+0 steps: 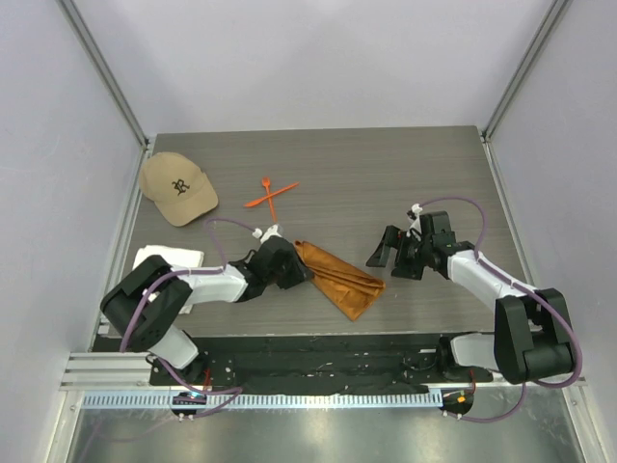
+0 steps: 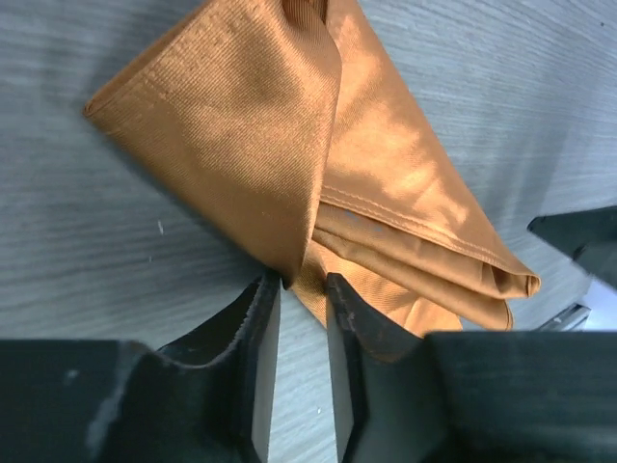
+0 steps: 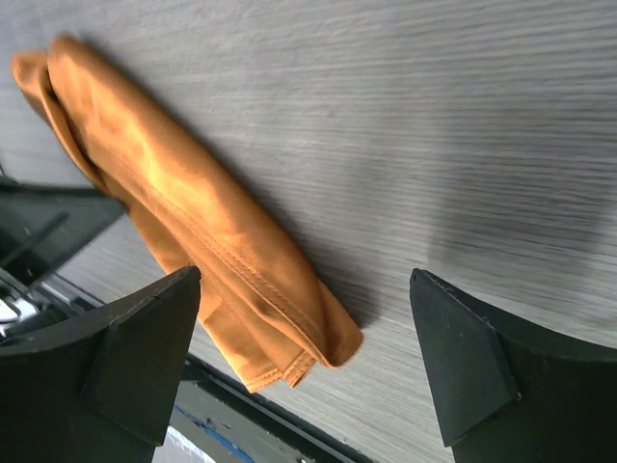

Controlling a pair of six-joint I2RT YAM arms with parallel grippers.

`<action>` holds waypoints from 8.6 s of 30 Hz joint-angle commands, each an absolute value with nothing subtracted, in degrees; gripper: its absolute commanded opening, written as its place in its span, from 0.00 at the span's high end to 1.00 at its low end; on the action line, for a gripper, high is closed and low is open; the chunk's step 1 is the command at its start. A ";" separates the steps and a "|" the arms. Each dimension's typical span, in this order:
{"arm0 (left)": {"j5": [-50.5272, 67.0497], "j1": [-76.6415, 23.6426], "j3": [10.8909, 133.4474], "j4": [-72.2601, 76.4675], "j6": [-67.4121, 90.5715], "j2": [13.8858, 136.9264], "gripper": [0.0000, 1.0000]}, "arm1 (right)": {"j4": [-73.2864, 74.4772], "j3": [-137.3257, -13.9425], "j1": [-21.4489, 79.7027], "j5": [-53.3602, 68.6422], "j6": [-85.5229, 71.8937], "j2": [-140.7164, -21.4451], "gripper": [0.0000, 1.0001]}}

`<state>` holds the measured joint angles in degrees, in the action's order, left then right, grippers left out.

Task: Fold the napkin into a case and place the utensils inside
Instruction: Smooth out the smaller rectangle-folded napkin at the center of the board.

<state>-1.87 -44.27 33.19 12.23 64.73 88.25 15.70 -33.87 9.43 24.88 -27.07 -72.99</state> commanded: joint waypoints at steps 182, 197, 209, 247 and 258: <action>-2.20 -56.34 40.87 11.34 64.42 92.55 0.99 | 34.63 -56.60 47.90 -9.40 -11.60 -91.14 0.57; -2.02 -56.34 41.31 11.25 64.16 93.34 0.99 | 35.33 -58.09 49.04 -8.35 -13.36 -92.20 0.99; -2.63 -55.55 44.11 -1.18 61.27 84.47 0.99 | 37.44 -59.06 50.45 -9.31 -15.82 -92.20 0.99; 0.44 -53.09 36.12 15.65 65.92 94.04 1.00 | 33.50 -61.09 50.71 4.21 -22.06 -93.16 0.99; -2.55 -53.44 35.42 12.31 64.87 90.62 1.00 | 29.09 -57.39 50.36 5.63 -23.38 -96.24 0.99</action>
